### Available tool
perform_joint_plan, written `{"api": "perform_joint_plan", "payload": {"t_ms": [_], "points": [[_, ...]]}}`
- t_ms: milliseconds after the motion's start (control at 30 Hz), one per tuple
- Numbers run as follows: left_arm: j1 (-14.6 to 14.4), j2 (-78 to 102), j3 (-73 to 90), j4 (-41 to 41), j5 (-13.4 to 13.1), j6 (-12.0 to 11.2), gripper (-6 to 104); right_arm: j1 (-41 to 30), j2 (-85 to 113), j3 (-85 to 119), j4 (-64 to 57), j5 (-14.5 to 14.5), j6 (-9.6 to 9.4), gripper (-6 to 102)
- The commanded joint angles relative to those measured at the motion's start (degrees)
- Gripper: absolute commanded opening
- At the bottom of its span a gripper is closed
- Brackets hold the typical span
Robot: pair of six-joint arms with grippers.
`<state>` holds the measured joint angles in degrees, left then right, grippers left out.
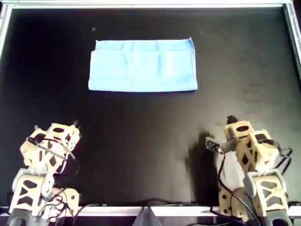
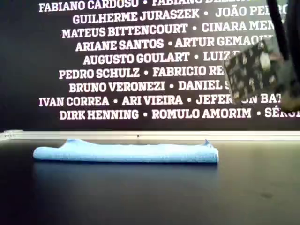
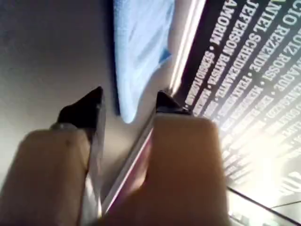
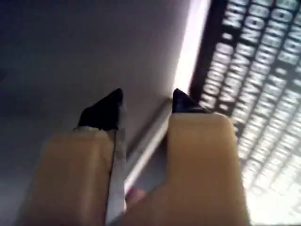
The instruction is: Fold a cloth
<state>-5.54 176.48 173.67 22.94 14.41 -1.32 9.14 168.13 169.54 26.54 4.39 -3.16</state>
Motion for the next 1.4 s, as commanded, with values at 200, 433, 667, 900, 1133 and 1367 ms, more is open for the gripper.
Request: {"api": "perform_joint_plan", "payload": {"t_ms": [200, 433, 667, 900, 1133, 1367], "points": [[1.1, -25.0, -10.8, -5.8, -0.4, 0.2, 39, -0.1, -20.5, -11.1, -2.0, -0.4, 0.35, 41], [0.3, -61.6, -31.2, -10.4, -3.5, 0.2, 55, -0.2, -33.1, -12.5, -17.8, -3.4, 0.35, 57], [-0.3, -74.4, -40.6, -10.6, -2.5, 0.2, 88, -0.1, -51.7, -20.7, -22.8, -3.7, 0.35, 77], [-1.6, -80.2, -46.4, -13.4, -2.5, 0.7, 92, 1.1, -72.4, -39.6, -22.3, -3.7, 0.44, 77], [-2.2, -91.2, -54.1, -17.0, -2.5, 6.2, 92, 5.3, -80.3, -50.8, -15.5, -3.7, 0.44, 77], [-2.3, -95.4, -59.6, -17.1, -2.5, 6.3, 92, 5.3, -89.9, -64.3, -6.5, -3.7, 0.53, 77]]}}
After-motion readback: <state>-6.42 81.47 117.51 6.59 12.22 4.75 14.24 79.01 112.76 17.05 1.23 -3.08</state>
